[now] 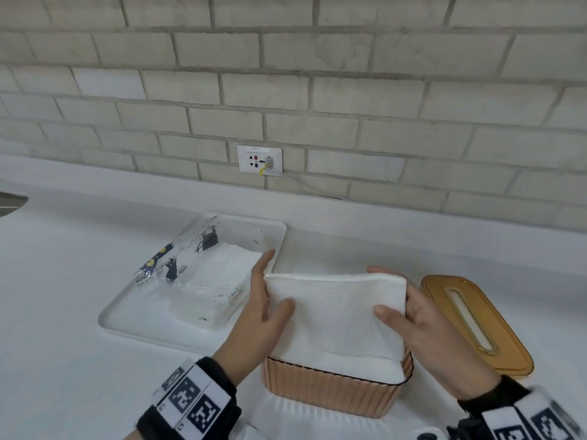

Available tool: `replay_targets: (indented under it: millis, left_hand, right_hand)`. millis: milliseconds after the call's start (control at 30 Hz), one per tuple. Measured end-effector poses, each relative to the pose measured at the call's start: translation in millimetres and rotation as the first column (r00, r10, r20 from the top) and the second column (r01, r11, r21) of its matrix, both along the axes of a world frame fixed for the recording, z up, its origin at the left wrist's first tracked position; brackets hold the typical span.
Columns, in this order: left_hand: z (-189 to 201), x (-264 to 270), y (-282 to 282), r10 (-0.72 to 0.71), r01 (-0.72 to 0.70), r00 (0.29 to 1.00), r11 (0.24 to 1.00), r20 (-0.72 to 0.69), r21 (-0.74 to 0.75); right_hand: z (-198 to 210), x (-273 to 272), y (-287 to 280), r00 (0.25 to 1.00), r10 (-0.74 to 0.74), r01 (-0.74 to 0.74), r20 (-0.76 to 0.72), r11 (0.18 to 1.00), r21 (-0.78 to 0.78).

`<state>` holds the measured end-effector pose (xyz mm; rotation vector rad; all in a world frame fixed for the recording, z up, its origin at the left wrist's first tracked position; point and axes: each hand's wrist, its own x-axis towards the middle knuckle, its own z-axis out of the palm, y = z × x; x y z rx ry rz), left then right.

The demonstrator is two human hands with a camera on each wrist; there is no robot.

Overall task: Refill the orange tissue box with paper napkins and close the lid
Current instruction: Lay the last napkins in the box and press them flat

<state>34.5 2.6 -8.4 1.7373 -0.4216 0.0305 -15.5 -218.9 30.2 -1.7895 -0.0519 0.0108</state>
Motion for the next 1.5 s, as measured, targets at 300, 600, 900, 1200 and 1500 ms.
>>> replay_targets:
  millis: [300, 600, 900, 1200, 1500]
  left_hand:
    - [11, 0, -8, 0.132, -0.161, 0.985, 0.941, 0.114, 0.298]
    - [19, -1, -17, 0.058, -0.188, 0.982, 0.412, 0.180, 0.892]
    - [35, 7, -10, -0.181, 0.160, 0.977, 0.265, -0.114, 0.951]
    - [50, 33, 1, -0.269, 0.121, 0.962, 0.583, 0.050, 0.803]
    - [19, 127, 49, 0.249, -0.109, 0.968, 0.280, 0.037, 0.954]
  right_hand:
    - [-1, 3, 4, 0.989, -0.144, 0.138, -0.024, 0.973, -0.186]
    - [-14, 0, 15, 0.996, 0.048, 0.037, 0.080, 0.580, -0.814]
    - [-7, 4, -1, 0.945, 0.248, -0.309, -0.211, 0.481, -0.820]
    - [-3, 12, -6, 0.972, 0.227, -0.183, -0.059, 0.580, -0.794]
    - [-28, 46, -11, 0.994, -0.098, 0.106, 0.042, 0.900, -0.422]
